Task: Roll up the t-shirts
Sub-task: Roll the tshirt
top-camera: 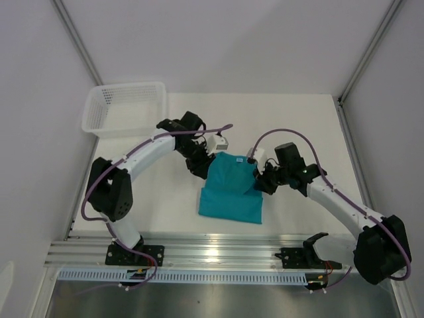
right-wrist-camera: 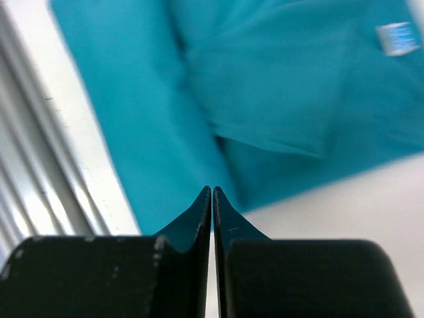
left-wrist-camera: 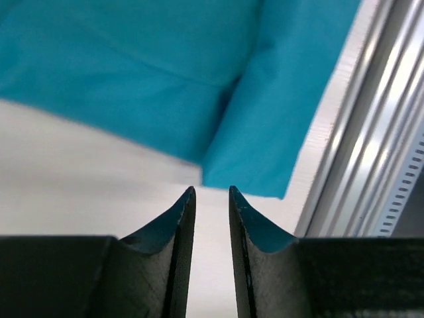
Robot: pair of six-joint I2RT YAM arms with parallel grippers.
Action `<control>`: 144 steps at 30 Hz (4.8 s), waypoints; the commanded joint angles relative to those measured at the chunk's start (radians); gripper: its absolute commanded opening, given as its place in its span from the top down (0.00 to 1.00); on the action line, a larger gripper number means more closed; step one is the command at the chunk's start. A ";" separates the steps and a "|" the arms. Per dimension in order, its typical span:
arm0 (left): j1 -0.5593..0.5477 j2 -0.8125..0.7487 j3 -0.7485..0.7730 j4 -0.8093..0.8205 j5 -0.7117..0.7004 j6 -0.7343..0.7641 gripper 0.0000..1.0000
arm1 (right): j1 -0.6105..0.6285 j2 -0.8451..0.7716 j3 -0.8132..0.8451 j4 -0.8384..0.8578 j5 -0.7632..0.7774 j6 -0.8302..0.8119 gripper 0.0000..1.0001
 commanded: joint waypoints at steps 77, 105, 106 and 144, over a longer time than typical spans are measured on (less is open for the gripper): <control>-0.329 -0.392 -0.566 0.288 -0.099 0.143 0.99 | 0.363 -0.111 -0.206 -0.118 0.040 -0.319 1.00; -0.056 0.005 -0.144 -0.173 0.260 0.237 0.99 | 0.036 0.138 0.029 -0.244 -0.215 -0.369 1.00; -0.047 0.016 -0.141 -0.168 0.260 0.230 0.99 | 0.027 0.145 0.028 -0.214 -0.203 -0.359 1.00; 0.042 0.215 -0.047 0.024 0.070 -0.049 0.83 | -0.090 0.096 0.135 -0.057 0.029 -0.004 0.64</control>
